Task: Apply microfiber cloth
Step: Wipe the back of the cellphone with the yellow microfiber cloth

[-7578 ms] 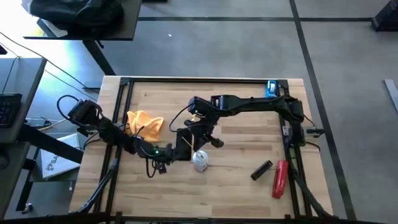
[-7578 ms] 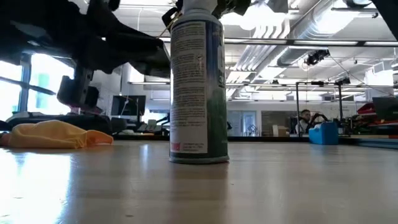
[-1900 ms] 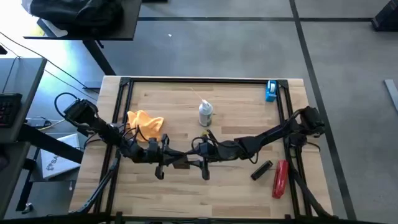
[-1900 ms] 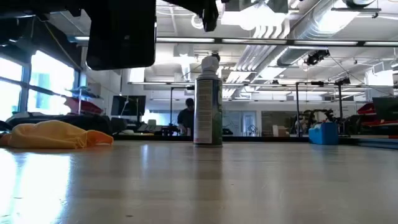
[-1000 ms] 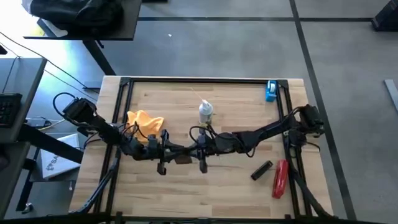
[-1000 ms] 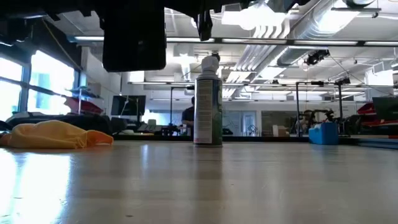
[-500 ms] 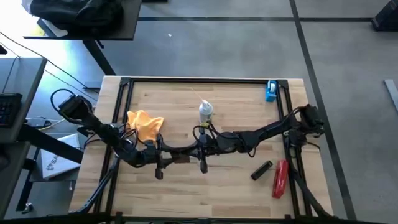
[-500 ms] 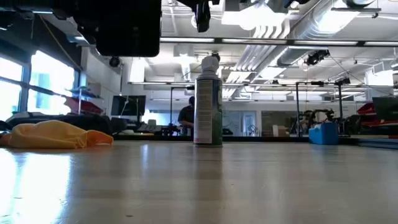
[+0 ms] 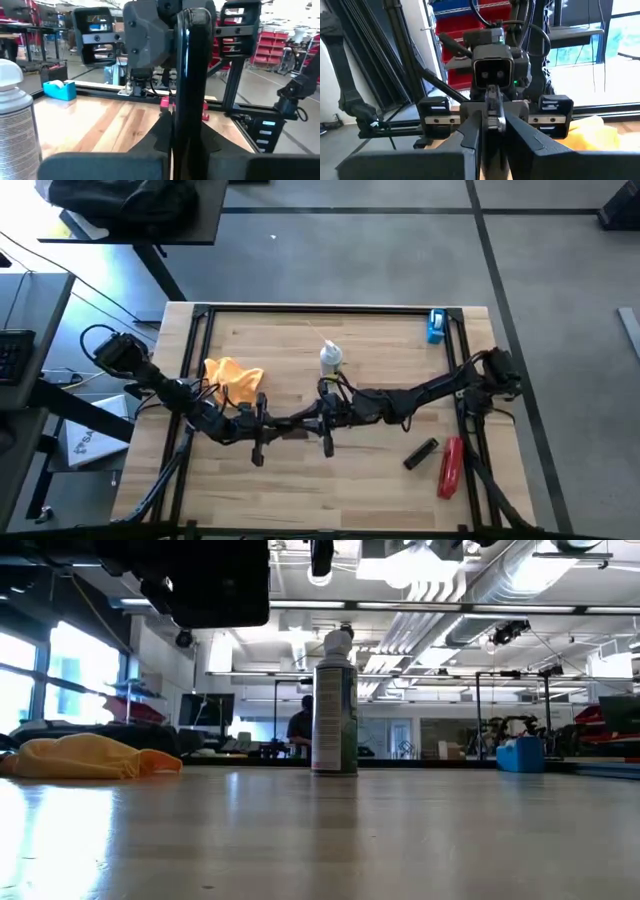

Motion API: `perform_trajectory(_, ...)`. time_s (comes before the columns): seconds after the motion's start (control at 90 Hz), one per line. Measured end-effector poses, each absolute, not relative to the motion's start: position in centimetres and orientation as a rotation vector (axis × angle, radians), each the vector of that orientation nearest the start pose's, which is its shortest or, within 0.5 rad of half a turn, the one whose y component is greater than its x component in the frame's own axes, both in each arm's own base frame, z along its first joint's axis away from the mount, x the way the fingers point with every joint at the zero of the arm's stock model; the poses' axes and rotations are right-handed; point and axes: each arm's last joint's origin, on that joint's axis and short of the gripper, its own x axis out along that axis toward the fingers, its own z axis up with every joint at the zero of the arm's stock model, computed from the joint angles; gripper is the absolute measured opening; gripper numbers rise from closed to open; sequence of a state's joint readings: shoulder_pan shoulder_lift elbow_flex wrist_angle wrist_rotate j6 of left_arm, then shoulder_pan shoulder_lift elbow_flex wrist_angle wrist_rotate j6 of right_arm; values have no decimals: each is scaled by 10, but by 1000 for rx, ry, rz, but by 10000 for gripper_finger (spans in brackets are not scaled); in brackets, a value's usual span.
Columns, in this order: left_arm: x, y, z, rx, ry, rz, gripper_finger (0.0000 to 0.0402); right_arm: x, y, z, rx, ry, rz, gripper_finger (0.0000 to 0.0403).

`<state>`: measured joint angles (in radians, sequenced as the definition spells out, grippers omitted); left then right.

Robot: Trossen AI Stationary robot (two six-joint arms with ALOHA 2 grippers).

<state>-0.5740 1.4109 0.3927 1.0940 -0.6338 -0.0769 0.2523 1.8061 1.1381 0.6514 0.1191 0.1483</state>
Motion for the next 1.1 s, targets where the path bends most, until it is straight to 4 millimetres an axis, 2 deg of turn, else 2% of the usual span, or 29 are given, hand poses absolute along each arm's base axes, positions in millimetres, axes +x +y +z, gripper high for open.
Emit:
perform_trajectory(0.133, 220, -118, 194, -132, -67, 54, 5, 395, 98, 254, 113, 24, 132, 42)
perform_trajectory(0.244, 221, -116, 194, -129, -69, 35, 4, 395, 98, 254, 77, 19, 126, 13)
perform_trajectory(0.333, 221, -116, 195, -125, -74, 36, 14, 395, 98, 255, 76, 11, 122, 8)
perform_trajectory(0.511, 218, -117, 199, -126, -86, 73, 69, 396, 98, 256, 63, -1, 118, 3)
perform_trajectory(0.622, 208, -120, 211, -136, -108, 84, 113, 393, 100, 259, 35, 11, 121, 2)
perform_trajectory(0.789, 182, -120, 223, -72, -14, 172, 157, 373, 102, 284, -37, 48, 58, 2)
perform_trajectory(0.933, 161, -103, 212, -109, 153, 327, 169, 353, 107, 297, -80, 138, 9, 1)
perform_trajectory(1.1, 138, -61, 185, -270, 337, 630, 170, 326, 121, 316, -125, 169, -20, 1)
